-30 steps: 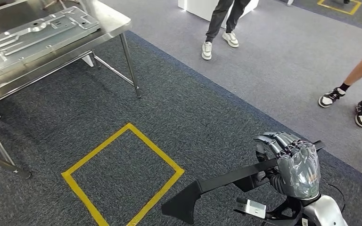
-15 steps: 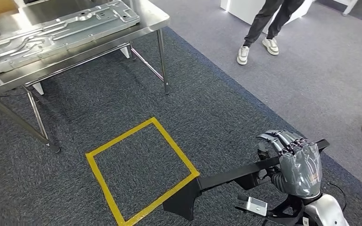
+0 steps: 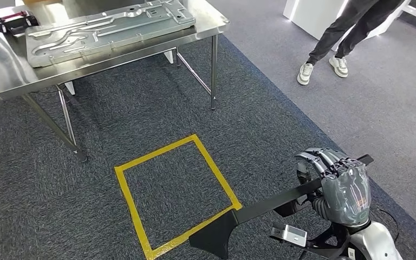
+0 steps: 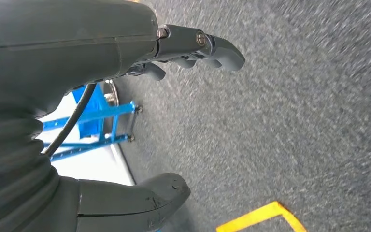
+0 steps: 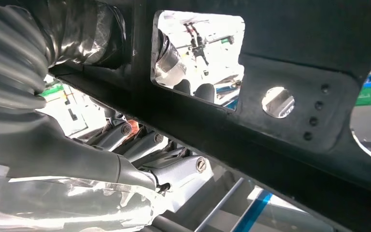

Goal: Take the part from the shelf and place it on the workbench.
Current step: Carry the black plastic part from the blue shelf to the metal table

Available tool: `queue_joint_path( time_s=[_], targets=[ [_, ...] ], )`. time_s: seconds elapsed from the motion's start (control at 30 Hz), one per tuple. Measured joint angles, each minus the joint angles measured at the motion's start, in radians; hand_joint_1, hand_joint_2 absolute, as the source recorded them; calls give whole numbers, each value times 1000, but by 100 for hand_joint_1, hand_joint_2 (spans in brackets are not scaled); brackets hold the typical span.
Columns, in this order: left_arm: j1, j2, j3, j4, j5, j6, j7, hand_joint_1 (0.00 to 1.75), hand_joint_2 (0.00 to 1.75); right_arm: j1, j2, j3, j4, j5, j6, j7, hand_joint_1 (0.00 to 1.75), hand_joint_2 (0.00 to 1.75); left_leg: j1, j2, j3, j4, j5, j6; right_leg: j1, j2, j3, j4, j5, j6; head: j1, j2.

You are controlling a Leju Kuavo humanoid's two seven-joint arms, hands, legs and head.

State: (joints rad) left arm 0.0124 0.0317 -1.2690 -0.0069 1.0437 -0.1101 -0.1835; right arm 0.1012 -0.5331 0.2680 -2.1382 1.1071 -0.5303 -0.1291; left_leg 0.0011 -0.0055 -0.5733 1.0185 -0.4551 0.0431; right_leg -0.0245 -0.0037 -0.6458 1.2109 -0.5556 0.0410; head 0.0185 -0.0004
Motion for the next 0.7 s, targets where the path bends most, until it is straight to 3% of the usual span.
queue_joint_path(
  time_s=[0.07, 0.13, 0.23, 0.43, 0.6, 0.7],
  targets=[
    [0, 0, 1, 0, 0, -1, 0, 0, 175, -2, 0, -1, 0, -1, 2, 0, 175, 175, -1, -10, 3, 5, -5, -8, 0, 3, 58, -134, 61, -4, 0, 0],
    [1, 0, 3, 0, 0, -1, 0, 0, 175, -4, 0, -3, 1, -2, 4, 0, 175, 175, -6, -16, -1, 10, -12, -8, 1, 5, 81, -190, 74, -9, 0, 0],
    [2, 1, 5, 0, -1, -1, 0, 0, 175, -5, 1, -4, 1, -2, 7, -1, 175, 175, -8, -16, -3, 10, -15, 8, 4, 4, 81, -193, 74, -15, 0, 0],
    [1, 1, 6, 0, -4, -1, -2, 0, 175, -8, 1, -4, 1, -8, 13, -5, 175, 175, -6, -16, 0, 6, -11, -1, 6, 4, 82, -193, 74, -23, 0, 0],
    [1, 1, 6, 0, -7, -1, -4, 0, 175, -15, 1, -4, 1, -9, 22, -7, 175, 175, -9, -16, -2, 8, -15, -2, 4, 4, 82, -194, 72, -20, 0, 0],
    [0, 1, 7, 0, -7, -1, -5, 0, 175, -19, 1, -4, 1, -11, 26, -8, 175, 175, -4, -17, 11, -13, -12, 2, 4, 3, 87, -198, 69, -9, 0, 0]
  ],
)
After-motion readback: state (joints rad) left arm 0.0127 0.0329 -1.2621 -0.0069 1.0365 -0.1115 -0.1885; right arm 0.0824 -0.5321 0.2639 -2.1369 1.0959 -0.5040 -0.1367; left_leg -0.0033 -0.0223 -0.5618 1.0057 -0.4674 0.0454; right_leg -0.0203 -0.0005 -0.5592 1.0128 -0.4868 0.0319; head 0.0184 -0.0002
